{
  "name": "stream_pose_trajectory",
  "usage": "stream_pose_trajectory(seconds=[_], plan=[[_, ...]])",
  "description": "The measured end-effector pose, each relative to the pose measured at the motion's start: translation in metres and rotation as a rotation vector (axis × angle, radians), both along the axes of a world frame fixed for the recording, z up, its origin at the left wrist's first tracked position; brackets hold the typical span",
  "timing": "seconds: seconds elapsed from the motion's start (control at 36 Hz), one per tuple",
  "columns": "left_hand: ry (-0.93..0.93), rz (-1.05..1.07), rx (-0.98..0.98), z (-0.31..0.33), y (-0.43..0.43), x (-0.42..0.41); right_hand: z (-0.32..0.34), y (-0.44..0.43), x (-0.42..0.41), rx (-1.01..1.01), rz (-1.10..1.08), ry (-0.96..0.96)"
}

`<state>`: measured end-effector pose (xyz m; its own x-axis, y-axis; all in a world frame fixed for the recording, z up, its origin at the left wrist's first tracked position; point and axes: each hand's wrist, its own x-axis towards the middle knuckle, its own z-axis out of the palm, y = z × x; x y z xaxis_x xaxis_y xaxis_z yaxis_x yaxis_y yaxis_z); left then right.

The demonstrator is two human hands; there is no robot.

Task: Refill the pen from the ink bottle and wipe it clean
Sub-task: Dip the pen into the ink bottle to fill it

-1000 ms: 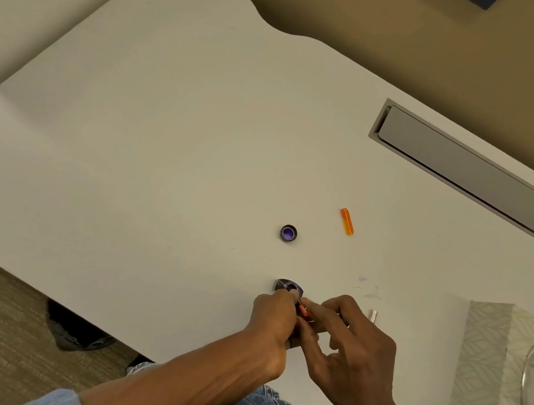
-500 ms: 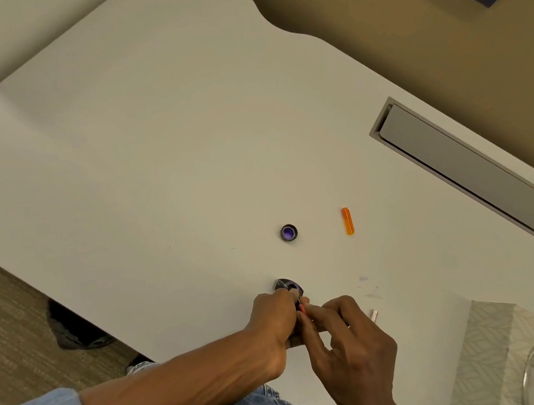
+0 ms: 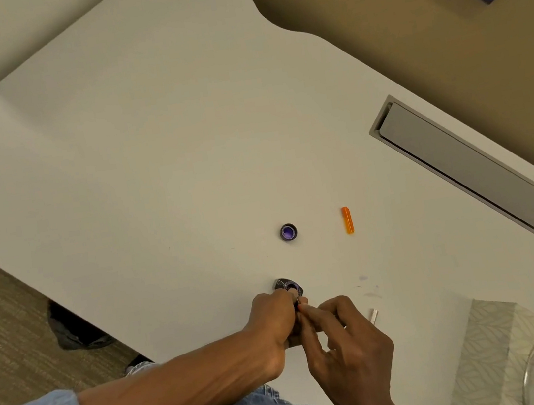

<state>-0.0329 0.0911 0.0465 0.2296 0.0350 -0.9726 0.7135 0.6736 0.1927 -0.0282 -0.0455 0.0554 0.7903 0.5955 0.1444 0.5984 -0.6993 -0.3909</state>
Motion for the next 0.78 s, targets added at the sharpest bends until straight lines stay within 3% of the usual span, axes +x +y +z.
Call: stream_pose_trajectory(seconds=[0.78], plan=[[0.013, -0.010, -0.028, -0.0038, -0.0006, 0.0060, 0.0003, -0.0007, 0.0014, 0.007, -0.017, -0.003]])
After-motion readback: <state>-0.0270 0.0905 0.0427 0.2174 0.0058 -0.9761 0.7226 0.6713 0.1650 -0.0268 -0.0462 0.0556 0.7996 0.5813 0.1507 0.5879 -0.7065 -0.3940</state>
